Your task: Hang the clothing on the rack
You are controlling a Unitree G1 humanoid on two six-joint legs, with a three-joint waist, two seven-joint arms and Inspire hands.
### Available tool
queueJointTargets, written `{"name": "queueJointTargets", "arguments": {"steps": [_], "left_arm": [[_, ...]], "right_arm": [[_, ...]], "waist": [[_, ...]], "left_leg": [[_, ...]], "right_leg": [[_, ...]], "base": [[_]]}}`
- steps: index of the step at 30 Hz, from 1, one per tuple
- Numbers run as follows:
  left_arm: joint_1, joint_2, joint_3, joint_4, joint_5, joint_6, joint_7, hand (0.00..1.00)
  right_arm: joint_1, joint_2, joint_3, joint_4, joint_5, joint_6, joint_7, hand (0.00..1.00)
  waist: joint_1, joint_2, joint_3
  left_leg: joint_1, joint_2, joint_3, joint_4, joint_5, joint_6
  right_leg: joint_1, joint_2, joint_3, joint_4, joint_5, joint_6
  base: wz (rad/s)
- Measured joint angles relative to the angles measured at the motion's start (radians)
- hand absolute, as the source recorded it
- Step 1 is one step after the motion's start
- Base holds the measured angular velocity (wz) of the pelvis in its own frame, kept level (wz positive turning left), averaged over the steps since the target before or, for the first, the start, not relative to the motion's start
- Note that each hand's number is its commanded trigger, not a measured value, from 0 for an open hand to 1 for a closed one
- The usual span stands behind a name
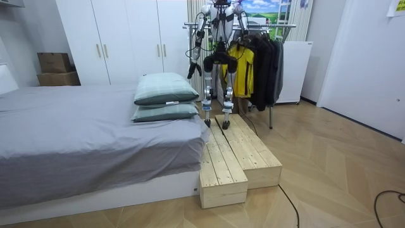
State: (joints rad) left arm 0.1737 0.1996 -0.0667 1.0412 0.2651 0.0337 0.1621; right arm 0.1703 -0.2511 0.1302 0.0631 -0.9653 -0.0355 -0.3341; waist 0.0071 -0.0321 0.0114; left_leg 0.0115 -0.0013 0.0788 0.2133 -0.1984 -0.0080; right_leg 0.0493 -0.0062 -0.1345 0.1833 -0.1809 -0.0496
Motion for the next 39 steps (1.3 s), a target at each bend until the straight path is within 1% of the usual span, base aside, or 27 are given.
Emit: {"name": "queueJointTargets", "arguments": {"steps": [2, 4, 6, 9, 10, 12, 14, 15, 18, 22, 23, 24, 26, 30, 33, 37, 39], "left_arm": [[-0.009, -0.003, -0.003, -0.001, 0.0, -0.001, -0.002, 0.0], [-0.02, -0.005, -0.011, -0.002, 0.0, -0.005, -0.002, 0.0], [-0.029, -0.005, -0.016, 0.0, -0.001, -0.021, -0.002, 0.0], [-0.035, -0.006, -0.015, 0.002, -0.002, -0.043, 0.0, 0.0], [-0.036, -0.007, -0.015, 0.002, -0.005, -0.044, 0.0, 0.0], [-0.042, -0.01, -0.017, 0.002, -0.038, -0.052, 0.0, 0.0], [-0.044, -0.01, -0.017, 0.002, -0.039, -0.06, 0.001, 0.0], [-0.045, -0.01, -0.017, 0.003, -0.039, -0.065, 0.001, 0.0], [-0.048, -0.002, -0.015, 0.012, -0.039, -0.073, 0.001, 0.0], [-0.045, 0.012, -0.016, 0.03, -0.067, -0.078, 0.0, 0.0], [-0.046, 0.015, -0.015, 0.038, -0.072, -0.08, 0.0, 0.0], [-0.046, 0.018, -0.015, 0.042, -0.075, -0.082, 0.0, 0.0], [-0.048, 0.019, -0.015, 0.059, -0.076, -0.087, 0.0, 0.0], [-0.053, 0.024, -0.018, 0.088, -0.078, -0.088, 0.0, 0.0], [-0.058, 0.024, -0.036, 0.103, -0.077, -0.088, 0.001, 0.0], [-0.068, 0.029, -0.036, 0.136, -0.076, -0.092, 0.001, 0.0], [-0.067, 0.032, -0.036, 0.157, -0.076, -0.101, 0.001, 0.0]], "right_arm": [[0.021, 0.0, 0.0, 0.0, -0.02, -0.02, -0.044, 1.0], [0.037, -0.001, 0.0, 0.001, -0.044, -0.039, -0.087, 1.0], [0.043, -0.002, 0.0, 0.001, -0.067, -0.06, -0.136, 1.0], [0.044, -0.005, -0.001, 0.001, -0.101, -0.083, -0.195, 1.0], [0.044, -0.007, -0.001, 0.0, -0.105, -0.089, -0.206, 1.0], [0.044, -0.014, -0.006, 0.0, -0.11, -0.114, -0.246, 1.0], [0.044, -0.021, -0.012, -0.007, -0.123, -0.124, -0.269, 1.0], [0.044, -0.026, -0.024, -0.017, -0.141, -0.136, -0.281, 1.0], [0.044, -0.037, -0.054, -0.063, -0.166, -0.16, -0.316, 1.0], [0.044, -0.055, -0.074, -0.154, -0.161, -0.185, -0.342, 1.0], [0.045, -0.06, -0.077, -0.167, -0.166, -0.194, -0.349, 1.0], [0.051, -0.06, -0.077, -0.167, -0.165, -0.2, -0.349, 1.0], [0.052, -0.061, -0.077, -0.167, -0.165, -0.211, -0.349, 1.0], [0.052, -0.072, -0.077, -0.167, -0.166, -0.224, -0.35, 1.0], [0.051, -0.075, -0.078, -0.171, -0.179, -0.227, -0.35, 1.0], [0.051, -0.081, -0.083, -0.176, -0.185, -0.239, -0.35, 1.0], [0.051, -0.103, -0.083, -0.179, -0.182, -0.25, -0.349, 1.0]], "waist": [[-0.002, 0.007, -0.0002], [-0.001, 0.016, -0.0048], [-0.004, 0.028, -0.0111], [-0.006, 0.03, -0.0121], [-0.006, 0.03, -0.0118], [-0.007, 0.028, -0.0106], [-0.008, 0.026, -0.0093], [-0.011, 0.025, -0.0088], [-0.019, 0.019, -0.0061], [-0.024, 0.007, -0.0085], [-0.029, 0.002, -0.0107], [-0.03, -0.002, -0.0085], [-0.03, -0.005, -0.0088], [-0.034, -0.012, -0.0083], [-0.034, -0.014, -0.008], [-0.033, -0.014, -0.0079], [-0.032, -0.015, -0.0074]], "left_leg": [[-0.002, 0.001, 0.0, 0.012, -0.002, 0.001], [-0.005, 0.001, 0.002, 0.017, -0.002, 0.001], [-0.007, 0.001, 0.006, 0.018, -0.001, 0.002], [-0.001, 0.003, 0.017, 0.018, -0.001, 0.002], [0.0, 0.003, 0.018, 0.018, -0.001, 0.002], [0.001, 0.003, 0.02, 0.015, -0.001, 0.002], [0.001, 0.004, 0.023, 0.014, -0.001, 0.002], [0.001, 0.003, 0.025, 0.014, -0.001, 0.002], [0.007, 0.002, 0.026, 0.008, -0.001, 0.002], [0.018, 0.004, 0.031, 0.004, -0.001, 0.002], [0.021, 0.004, 0.031, 0.003, -0.001, 0.002], [0.029, 0.004, 0.031, -0.001, -0.001, 0.002], [0.036, 0.005, 0.036, -0.007, -0.001, 0.002], [0.036, 0.005, 0.042, -0.008, -0.001, 0.002], [0.035, 0.005, 0.052, -0.009, -0.001, 0.002], [0.033, 0.005, 0.05, -0.008, -0.001, 0.002], [0.035, 0.005, 0.05, -0.01, -0.001, 0.002]], "right_leg": [[-0.001, 0.003, 0.007, 0.001, -0.001, 0.0], [-0.015, 0.007, 0.011, 0.005, -0.001, -0.001], [-0.014, 0.008, 0.02, 0.009, 0.004, -0.005], [-0.015, 0.01, 0.027, 0.016, 0.004, -0.006], [-0.014, 0.01, 0.026, 0.016, 0.004, -0.006], [-0.015, 0.01, 0.027, 0.016, 0.004, -0.006], [-0.016, 0.01, 0.029, 0.016, 0.004, -0.006], [-0.017, 0.01, 0.029, 0.016, 0.004, -0.006], [-0.016, 0.009, 0.029, 0.019, -0.001, -0.005], [-0.008, 0.01, 0.028, 0.018, -0.003, -0.006], [-0.003, 0.01, 0.028, 0.016, -0.004, -0.006], [0.004, 0.011, 0.029, 0.012, -0.004, -0.007], [0.009, 0.011, 0.029, 0.008, -0.004, -0.007], [0.01, 0.011, 0.027, 0.007, -0.004, -0.007], [0.009, 0.009, 0.026, 0.007, -0.004, -0.007], [0.006, 0.011, 0.03, 0.007, -0.004, -0.007], [0.005, 0.01, 0.029, 0.013, -0.004, -0.007]], "base": [[0.01], [-0.07], [-0.1], [-0.12], [-0.06], [0.0], [-0.02], [0.0], [0.0], [-0.02], [0.0], [0.0], [-0.05], [0.0], [0.0], [0.0], [0.0]]}}
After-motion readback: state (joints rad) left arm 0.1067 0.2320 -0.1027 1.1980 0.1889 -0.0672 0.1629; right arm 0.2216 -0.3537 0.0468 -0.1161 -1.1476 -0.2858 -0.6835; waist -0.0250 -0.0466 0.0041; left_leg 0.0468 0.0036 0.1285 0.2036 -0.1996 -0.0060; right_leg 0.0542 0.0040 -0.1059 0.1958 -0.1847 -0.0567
